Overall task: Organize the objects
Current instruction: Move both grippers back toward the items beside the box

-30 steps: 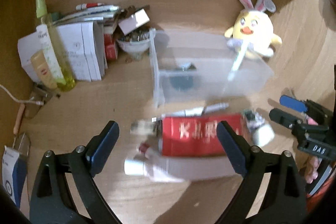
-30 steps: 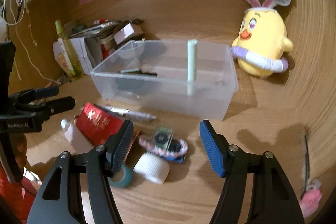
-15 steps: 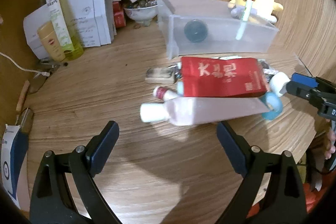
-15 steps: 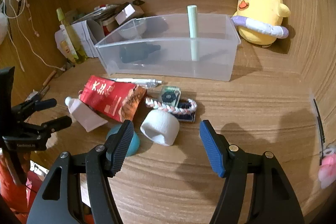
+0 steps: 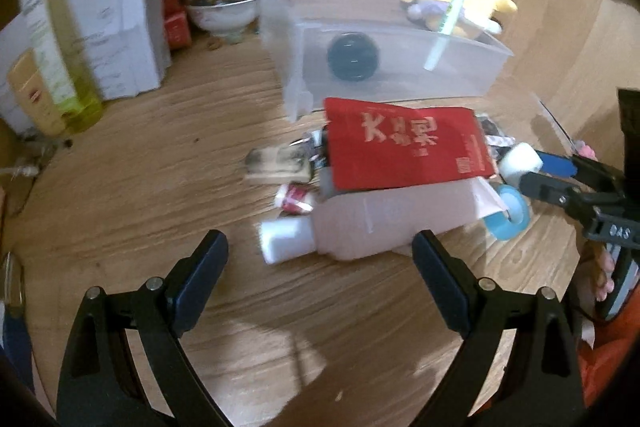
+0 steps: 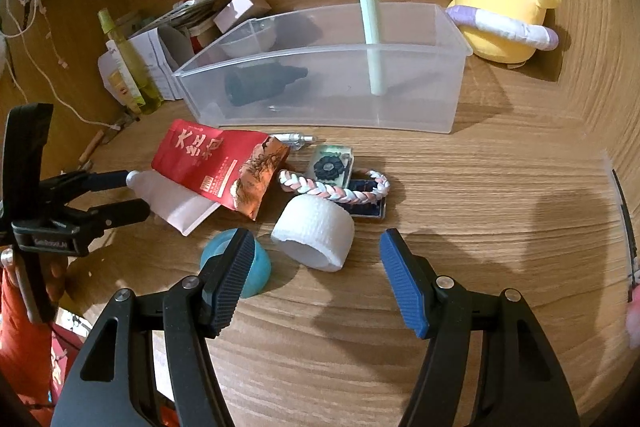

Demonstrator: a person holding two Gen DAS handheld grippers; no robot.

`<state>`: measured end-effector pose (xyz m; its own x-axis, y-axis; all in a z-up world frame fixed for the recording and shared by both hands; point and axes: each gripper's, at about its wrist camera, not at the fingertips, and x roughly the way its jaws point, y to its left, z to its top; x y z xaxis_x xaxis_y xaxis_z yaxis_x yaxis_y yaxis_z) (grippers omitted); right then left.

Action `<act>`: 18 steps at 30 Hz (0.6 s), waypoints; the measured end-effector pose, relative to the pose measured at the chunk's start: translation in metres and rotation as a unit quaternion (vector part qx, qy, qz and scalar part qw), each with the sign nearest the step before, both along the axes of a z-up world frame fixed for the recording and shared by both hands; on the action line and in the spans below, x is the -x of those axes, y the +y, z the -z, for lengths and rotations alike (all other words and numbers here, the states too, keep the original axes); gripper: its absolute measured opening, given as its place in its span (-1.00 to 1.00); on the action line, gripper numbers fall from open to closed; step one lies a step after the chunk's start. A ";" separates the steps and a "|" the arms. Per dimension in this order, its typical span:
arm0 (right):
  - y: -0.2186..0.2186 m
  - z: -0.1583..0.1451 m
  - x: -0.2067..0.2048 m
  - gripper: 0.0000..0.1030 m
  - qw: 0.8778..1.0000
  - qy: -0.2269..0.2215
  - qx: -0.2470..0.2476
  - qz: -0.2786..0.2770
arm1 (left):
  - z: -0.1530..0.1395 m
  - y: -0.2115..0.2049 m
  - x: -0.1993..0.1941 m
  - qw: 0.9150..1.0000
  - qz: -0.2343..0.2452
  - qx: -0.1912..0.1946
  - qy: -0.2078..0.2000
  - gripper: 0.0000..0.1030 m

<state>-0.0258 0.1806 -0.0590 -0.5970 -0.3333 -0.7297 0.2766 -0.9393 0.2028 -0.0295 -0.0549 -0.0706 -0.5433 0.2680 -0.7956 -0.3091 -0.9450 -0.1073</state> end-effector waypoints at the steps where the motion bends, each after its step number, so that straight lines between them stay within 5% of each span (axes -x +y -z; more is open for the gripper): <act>1: 0.001 0.000 0.001 0.20 1.000 -0.003 0.004 0.002 | -0.001 0.004 0.000 1.000 0.011 0.004 0.005 0.84; 4: 0.002 0.001 0.003 0.18 1.000 -0.005 0.009 0.006 | -0.002 0.009 0.002 1.000 0.028 0.006 0.011 0.76; 13: 0.000 0.003 0.006 -0.23 1.000 -0.006 0.006 0.004 | -0.001 0.001 -0.006 0.999 0.030 -0.021 -0.003 0.02; 18: 0.001 0.002 0.005 -0.23 1.000 0.000 -0.001 0.008 | 0.001 -0.002 -0.025 1.000 0.026 -0.017 -0.006 -0.20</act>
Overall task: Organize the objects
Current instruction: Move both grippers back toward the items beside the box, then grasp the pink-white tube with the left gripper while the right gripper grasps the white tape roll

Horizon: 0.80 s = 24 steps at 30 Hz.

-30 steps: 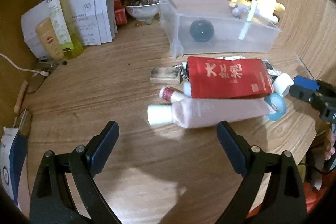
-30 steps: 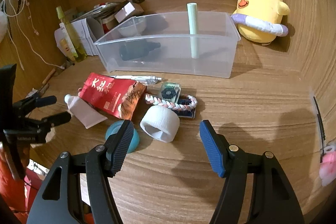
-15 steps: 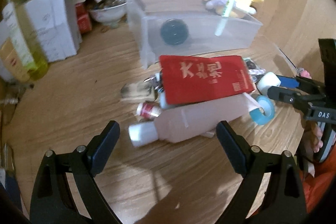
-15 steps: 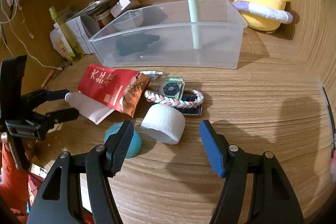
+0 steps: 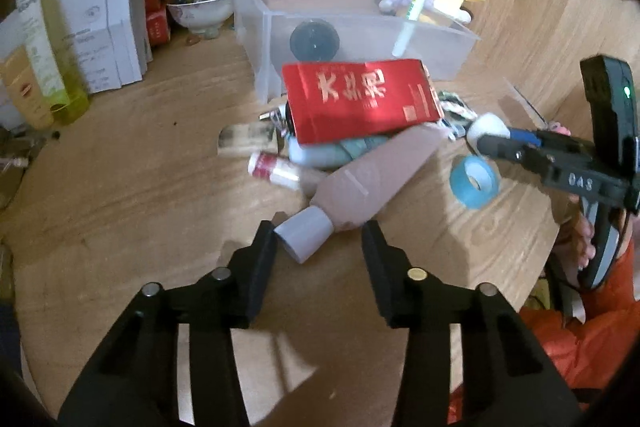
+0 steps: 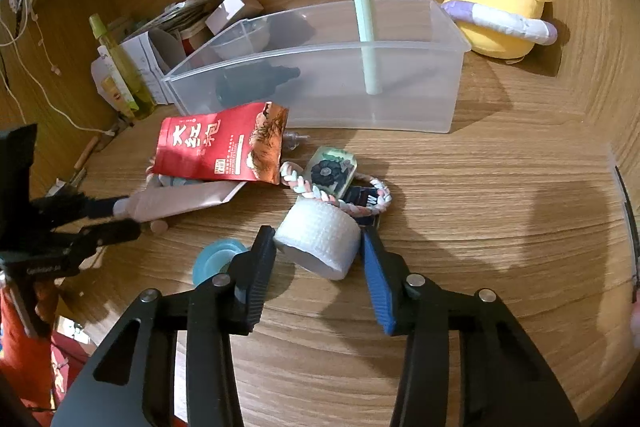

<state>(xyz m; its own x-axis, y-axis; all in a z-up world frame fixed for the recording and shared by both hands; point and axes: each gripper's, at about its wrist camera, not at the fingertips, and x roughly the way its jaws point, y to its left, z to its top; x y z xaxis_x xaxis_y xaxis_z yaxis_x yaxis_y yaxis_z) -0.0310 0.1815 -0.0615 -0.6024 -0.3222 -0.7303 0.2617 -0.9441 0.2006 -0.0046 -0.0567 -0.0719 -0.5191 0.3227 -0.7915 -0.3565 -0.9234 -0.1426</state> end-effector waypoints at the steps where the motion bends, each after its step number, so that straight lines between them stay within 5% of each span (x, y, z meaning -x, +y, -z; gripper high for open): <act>1: 0.001 0.000 -0.001 -0.23 1.000 0.001 0.000 0.002 | -0.001 0.001 -0.005 1.000 0.002 -0.001 -0.002 -0.22; 17: 0.011 -0.003 -0.012 -0.24 1.000 0.003 0.005 0.008 | 0.002 0.023 -0.011 0.999 0.034 0.017 0.019 -0.22; 24: 0.013 -0.003 -0.015 -0.24 1.000 0.007 0.008 0.010 | 0.003 0.036 -0.023 0.999 0.031 0.020 0.034 -0.59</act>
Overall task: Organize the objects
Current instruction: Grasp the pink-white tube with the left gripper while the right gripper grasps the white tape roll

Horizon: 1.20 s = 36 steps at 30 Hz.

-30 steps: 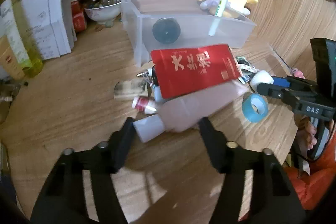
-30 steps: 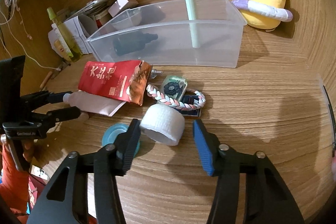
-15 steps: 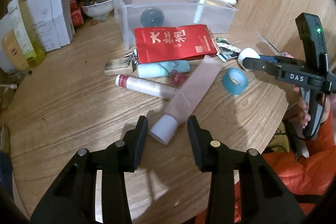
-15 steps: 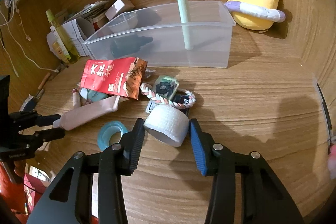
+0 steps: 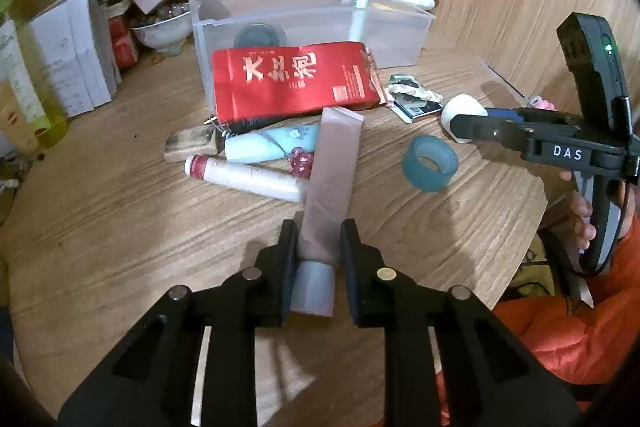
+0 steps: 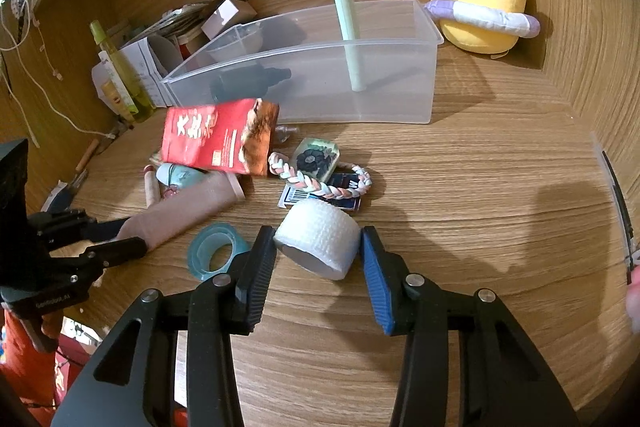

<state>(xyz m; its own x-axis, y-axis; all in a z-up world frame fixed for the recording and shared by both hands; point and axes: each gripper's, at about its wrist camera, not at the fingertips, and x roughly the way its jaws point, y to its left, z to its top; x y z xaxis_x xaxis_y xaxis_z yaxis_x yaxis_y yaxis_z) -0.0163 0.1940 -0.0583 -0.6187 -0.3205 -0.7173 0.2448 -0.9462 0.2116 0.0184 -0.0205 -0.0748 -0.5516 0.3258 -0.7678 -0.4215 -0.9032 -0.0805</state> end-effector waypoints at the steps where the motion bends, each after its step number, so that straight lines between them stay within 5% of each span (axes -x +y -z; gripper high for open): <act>1: 0.000 0.000 0.000 -0.24 1.000 0.001 0.000 0.000 | 0.000 0.001 -0.003 1.000 -0.004 0.004 0.005 -0.59; 36: 0.004 -0.060 -0.006 -0.24 0.995 0.100 0.004 0.001 | -0.081 -0.004 -0.021 0.988 -0.082 -0.025 0.128 -0.74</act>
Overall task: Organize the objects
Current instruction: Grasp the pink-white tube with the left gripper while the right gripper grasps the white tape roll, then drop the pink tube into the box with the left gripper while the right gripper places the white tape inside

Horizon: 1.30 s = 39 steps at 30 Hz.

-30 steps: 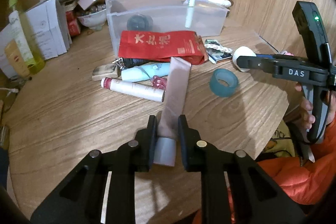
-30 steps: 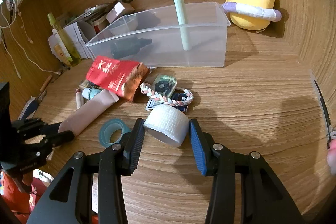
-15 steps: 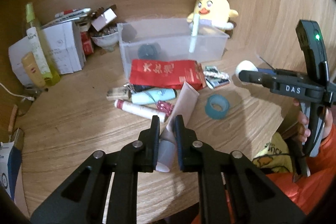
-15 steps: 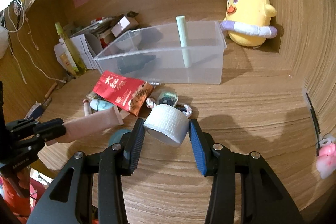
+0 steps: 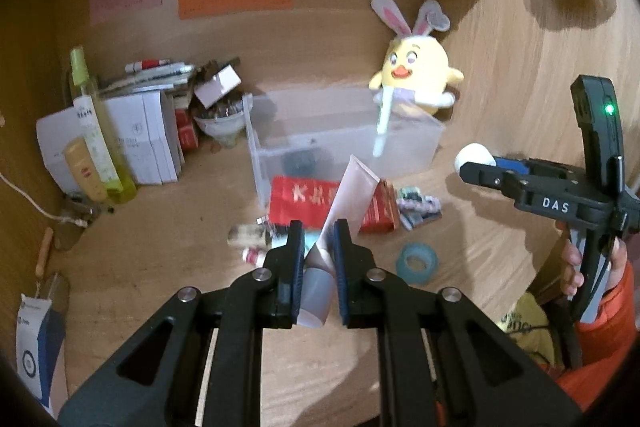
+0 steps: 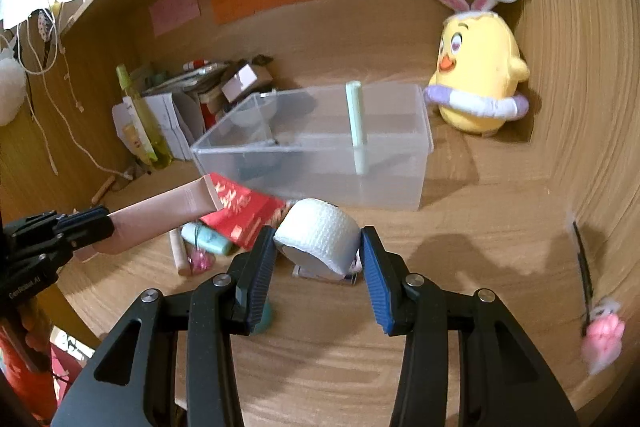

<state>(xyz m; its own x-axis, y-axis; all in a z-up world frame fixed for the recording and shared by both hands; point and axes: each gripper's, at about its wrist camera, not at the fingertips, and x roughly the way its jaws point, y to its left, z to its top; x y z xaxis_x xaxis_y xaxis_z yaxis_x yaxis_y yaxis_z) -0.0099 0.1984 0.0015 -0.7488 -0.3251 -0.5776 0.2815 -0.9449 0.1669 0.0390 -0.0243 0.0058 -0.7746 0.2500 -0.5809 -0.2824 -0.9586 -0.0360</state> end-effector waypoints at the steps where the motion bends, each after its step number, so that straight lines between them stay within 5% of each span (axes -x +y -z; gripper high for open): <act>1: 0.000 -0.002 0.001 -0.24 1.000 0.004 0.000 0.000 | -0.003 0.000 0.003 1.000 -0.002 -0.005 0.004 -0.74; 21: 0.012 -0.031 0.064 -0.24 0.999 0.036 -0.006 0.011 | -0.026 0.020 0.084 0.999 -0.019 -0.021 0.030 -0.74; 39: 0.017 -0.013 0.125 -0.24 0.999 0.006 -0.031 0.018 | -0.002 0.037 0.163 0.999 0.005 -0.020 -0.044 -0.74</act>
<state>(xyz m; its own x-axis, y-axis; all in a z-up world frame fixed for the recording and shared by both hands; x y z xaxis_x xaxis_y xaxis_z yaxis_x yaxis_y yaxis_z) -0.1345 0.2150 0.0143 -0.7669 -0.2618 -0.5860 0.2489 -0.9629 0.1043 -0.1237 0.0127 0.0081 -0.7189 0.2812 -0.6357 -0.2853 -0.9533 -0.0990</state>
